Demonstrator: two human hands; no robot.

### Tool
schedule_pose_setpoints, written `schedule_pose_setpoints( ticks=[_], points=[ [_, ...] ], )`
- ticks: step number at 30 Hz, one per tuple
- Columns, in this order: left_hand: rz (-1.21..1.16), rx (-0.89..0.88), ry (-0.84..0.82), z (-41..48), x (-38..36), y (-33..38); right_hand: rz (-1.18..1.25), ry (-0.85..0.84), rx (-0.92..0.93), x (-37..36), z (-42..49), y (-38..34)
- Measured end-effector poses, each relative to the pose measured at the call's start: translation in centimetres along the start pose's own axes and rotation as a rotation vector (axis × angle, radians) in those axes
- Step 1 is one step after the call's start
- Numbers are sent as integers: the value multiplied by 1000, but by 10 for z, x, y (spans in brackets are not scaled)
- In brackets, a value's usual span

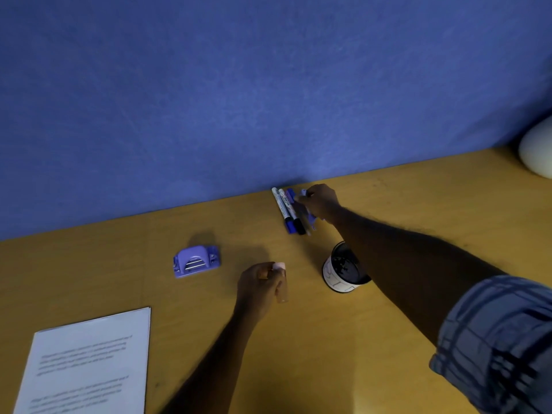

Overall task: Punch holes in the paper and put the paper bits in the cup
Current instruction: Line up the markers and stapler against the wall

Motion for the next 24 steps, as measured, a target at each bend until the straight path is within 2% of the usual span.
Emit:
schedule_pose_setpoints(
  ticks=[4,15,20,22,24],
  points=[
    [-24,25,4,1,-2,0,0,29,-47,11,1,7],
    [-26,-2,21,7,-1,7,-220,62,-61,9,5,0],
    [-41,-11,28,8,-2,9,-164,82,-68,13,2,6],
    [-39,-14,26,10,-2,11,-180,164,-13,24,-6,-4],
    [-33,-22,43,12,-1,14,-124,192,118,29,-18,-25]
  ],
)
Point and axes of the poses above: each hand's wrist, its own z-axis towards the middle knuckle, its own x-axis out of the back of the hand, y = z × x, the point moved 8 cm from there along z, towards the middle knuckle, and after that the axes turned 2 degrees about -z, right-handed, at the moved point
